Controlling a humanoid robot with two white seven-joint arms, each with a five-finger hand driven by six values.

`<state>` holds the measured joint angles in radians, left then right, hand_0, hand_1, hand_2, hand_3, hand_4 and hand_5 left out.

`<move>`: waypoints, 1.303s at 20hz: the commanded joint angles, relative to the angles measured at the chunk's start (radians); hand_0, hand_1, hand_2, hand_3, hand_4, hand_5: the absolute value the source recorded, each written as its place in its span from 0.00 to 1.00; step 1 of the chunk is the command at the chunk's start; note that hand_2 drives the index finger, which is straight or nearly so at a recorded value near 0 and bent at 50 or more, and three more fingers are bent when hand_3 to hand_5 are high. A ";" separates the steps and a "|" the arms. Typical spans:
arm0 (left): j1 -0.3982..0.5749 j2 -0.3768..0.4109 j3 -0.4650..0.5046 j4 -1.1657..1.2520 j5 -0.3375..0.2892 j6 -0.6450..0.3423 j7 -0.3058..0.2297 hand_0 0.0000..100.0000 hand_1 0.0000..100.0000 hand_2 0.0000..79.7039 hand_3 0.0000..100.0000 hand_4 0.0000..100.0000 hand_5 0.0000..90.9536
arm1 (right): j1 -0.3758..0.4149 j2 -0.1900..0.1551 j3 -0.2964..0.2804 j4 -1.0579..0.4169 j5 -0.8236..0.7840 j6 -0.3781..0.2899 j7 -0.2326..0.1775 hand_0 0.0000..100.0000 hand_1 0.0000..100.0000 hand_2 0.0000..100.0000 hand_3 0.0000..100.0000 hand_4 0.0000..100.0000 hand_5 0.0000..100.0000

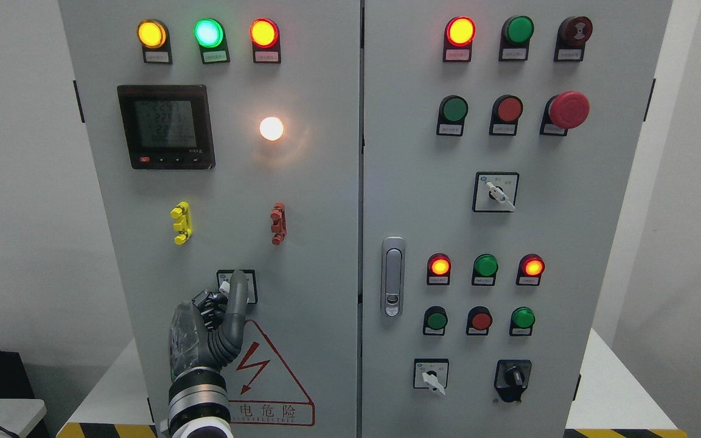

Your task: Turn on light switch 1

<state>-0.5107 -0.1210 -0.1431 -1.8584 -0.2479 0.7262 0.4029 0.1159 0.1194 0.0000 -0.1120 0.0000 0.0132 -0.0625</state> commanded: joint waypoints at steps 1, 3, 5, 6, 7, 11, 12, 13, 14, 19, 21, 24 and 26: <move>0.009 -0.002 0.000 -0.028 0.001 -0.001 -0.007 0.14 0.22 0.68 1.00 1.00 0.97 | 0.001 -0.001 0.017 0.000 -0.025 -0.001 0.000 0.12 0.39 0.00 0.00 0.00 0.00; 0.011 -0.002 0.000 -0.035 0.005 -0.001 -0.012 0.14 0.22 0.69 1.00 1.00 0.97 | 0.001 0.000 0.017 0.000 -0.025 0.001 0.000 0.12 0.39 0.00 0.00 0.00 0.00; 0.021 -0.002 0.000 -0.038 0.006 -0.002 -0.012 0.14 0.22 0.71 1.00 1.00 0.97 | 0.001 0.000 0.017 0.000 -0.025 -0.001 0.000 0.12 0.39 0.00 0.00 0.00 0.00; 0.032 -0.002 0.000 -0.045 0.006 -0.002 -0.013 0.14 0.22 0.71 1.00 1.00 0.97 | 0.001 0.000 0.017 0.000 -0.025 0.001 0.000 0.12 0.39 0.00 0.00 0.00 0.00; 0.044 -0.002 0.000 -0.054 0.006 -0.002 -0.013 0.14 0.22 0.71 1.00 1.00 0.97 | 0.001 0.000 0.017 0.000 -0.025 -0.001 0.000 0.12 0.39 0.00 0.00 0.00 0.00; 0.066 -0.002 0.000 -0.062 0.006 -0.007 -0.016 0.13 0.23 0.72 1.00 1.00 0.97 | 0.001 0.000 0.017 0.000 -0.025 0.001 0.000 0.12 0.39 0.00 0.00 0.00 0.00; 0.075 -0.002 0.000 -0.065 0.006 -0.013 -0.032 0.13 0.23 0.72 1.00 1.00 0.97 | 0.001 0.000 0.017 0.000 -0.025 -0.001 0.000 0.12 0.39 0.00 0.00 0.00 0.00; 0.090 0.000 0.000 -0.071 0.007 -0.028 -0.056 0.13 0.23 0.72 1.00 1.00 0.97 | 0.001 0.000 0.017 0.000 -0.025 0.001 0.000 0.12 0.39 0.00 0.00 0.00 0.00; 0.113 0.000 0.002 -0.076 0.007 -0.053 -0.088 0.14 0.23 0.72 1.00 1.00 0.97 | 0.001 0.000 0.017 0.000 -0.025 -0.001 0.000 0.12 0.39 0.00 0.00 0.00 0.00; 0.253 0.004 0.057 -0.076 0.006 -0.220 -0.188 0.10 0.23 0.68 1.00 1.00 0.97 | -0.001 0.000 0.017 0.000 -0.025 -0.001 0.000 0.12 0.39 0.00 0.00 0.00 0.00; 0.320 0.009 0.098 -0.076 0.006 -0.281 -0.209 0.09 0.22 0.67 1.00 0.99 0.96 | 0.001 -0.001 0.017 0.000 -0.025 -0.001 0.000 0.12 0.39 0.00 0.00 0.00 0.00; 0.444 0.018 0.195 -0.073 0.006 -0.399 -0.291 0.08 0.21 0.64 1.00 0.97 0.96 | 0.001 0.000 0.017 0.000 -0.025 0.001 0.000 0.12 0.39 0.00 0.00 0.00 0.00; 0.519 0.026 0.264 -0.067 0.009 -0.497 -0.344 0.08 0.20 0.62 1.00 0.96 0.96 | -0.001 0.000 0.017 0.000 -0.025 0.001 0.000 0.12 0.39 0.00 0.00 0.00 0.00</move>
<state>-0.1738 -0.1143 -0.0634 -1.9205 -0.2422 0.3454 0.1249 0.1164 0.1192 0.0000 -0.1120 0.0000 0.0126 -0.0625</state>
